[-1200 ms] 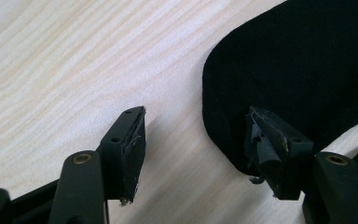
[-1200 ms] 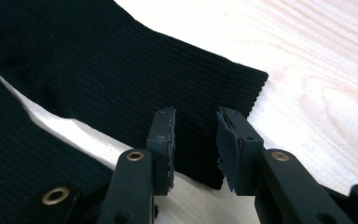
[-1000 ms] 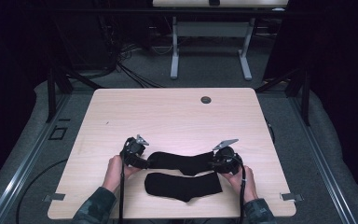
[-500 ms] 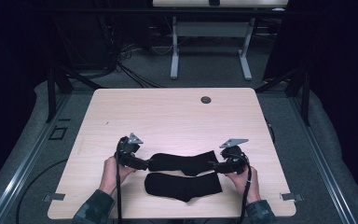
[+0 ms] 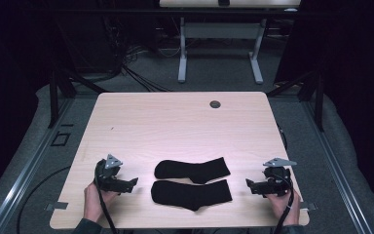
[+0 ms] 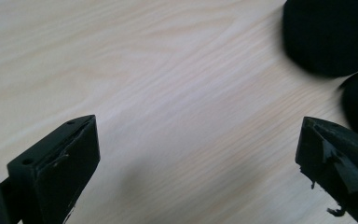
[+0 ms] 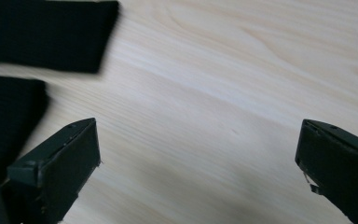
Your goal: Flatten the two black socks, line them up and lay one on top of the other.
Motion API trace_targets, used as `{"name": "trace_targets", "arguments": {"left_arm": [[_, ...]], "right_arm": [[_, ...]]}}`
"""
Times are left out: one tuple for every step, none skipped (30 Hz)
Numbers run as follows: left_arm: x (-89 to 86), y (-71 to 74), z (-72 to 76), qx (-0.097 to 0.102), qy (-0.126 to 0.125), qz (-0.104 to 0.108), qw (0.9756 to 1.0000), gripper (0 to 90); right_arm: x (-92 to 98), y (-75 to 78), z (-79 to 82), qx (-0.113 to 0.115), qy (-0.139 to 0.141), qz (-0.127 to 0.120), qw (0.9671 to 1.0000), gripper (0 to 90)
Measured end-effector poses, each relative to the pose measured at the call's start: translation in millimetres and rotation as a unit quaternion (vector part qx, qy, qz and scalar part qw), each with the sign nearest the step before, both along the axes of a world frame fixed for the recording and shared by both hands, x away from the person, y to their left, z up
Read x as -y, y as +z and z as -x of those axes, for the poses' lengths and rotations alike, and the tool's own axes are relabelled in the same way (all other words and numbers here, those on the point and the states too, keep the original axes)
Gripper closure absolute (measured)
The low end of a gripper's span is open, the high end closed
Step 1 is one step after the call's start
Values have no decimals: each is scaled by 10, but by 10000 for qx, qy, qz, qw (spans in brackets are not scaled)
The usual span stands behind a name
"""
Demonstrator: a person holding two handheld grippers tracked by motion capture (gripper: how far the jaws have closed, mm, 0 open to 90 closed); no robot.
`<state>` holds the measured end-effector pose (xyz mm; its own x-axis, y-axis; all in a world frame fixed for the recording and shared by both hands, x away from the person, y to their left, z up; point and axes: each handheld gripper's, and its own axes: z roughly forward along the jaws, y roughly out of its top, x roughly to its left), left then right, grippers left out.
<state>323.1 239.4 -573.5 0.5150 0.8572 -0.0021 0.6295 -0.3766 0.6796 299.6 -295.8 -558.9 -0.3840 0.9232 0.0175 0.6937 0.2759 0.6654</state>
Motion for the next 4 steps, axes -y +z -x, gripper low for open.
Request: {"name": "trace_targets", "arguments": {"left_arm": [[-21, -23, 10, 18, 31, 15, 10000, 0], [-47, -58, 27, 39, 85, 39, 9999, 0], [-66, -81, 39, 62, 122, 24, 9999, 0], [-83, -101, 47, 62, 145, 30, 9999, 0]], "right_arm": [[42, -41, 11, -14, -40, 30, 10000, 0], [73, -72, 17, -29, -67, 37, 10000, 0], [116, -122, 21, -52, -155, 50, 9999, 0], [140, -162, 18, -86, -217, 71, 9997, 0]]}}
